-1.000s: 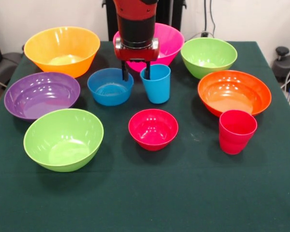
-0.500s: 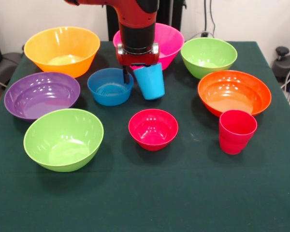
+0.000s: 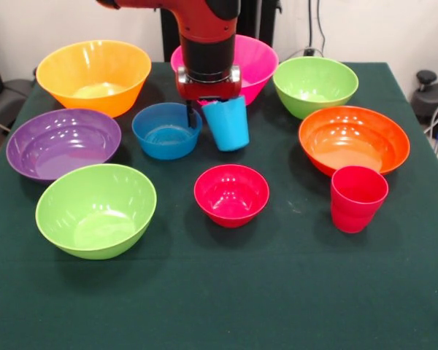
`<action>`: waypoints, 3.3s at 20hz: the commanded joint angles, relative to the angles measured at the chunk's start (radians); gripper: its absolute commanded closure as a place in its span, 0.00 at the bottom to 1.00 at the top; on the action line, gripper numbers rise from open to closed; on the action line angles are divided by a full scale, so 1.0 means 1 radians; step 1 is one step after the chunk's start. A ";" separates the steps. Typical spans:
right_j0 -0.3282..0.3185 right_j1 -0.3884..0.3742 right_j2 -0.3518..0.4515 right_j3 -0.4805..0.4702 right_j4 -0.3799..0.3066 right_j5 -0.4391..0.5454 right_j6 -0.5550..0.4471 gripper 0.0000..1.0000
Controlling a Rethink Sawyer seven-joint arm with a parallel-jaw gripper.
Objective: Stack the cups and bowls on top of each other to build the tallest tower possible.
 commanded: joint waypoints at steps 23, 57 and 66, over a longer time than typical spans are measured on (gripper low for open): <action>0.174 -0.019 0.070 0.098 0.199 -0.104 0.257 0.00; 0.066 0.068 0.082 0.147 0.056 -0.257 0.202 0.00; 0.078 0.067 0.074 0.150 0.076 -0.254 0.208 0.00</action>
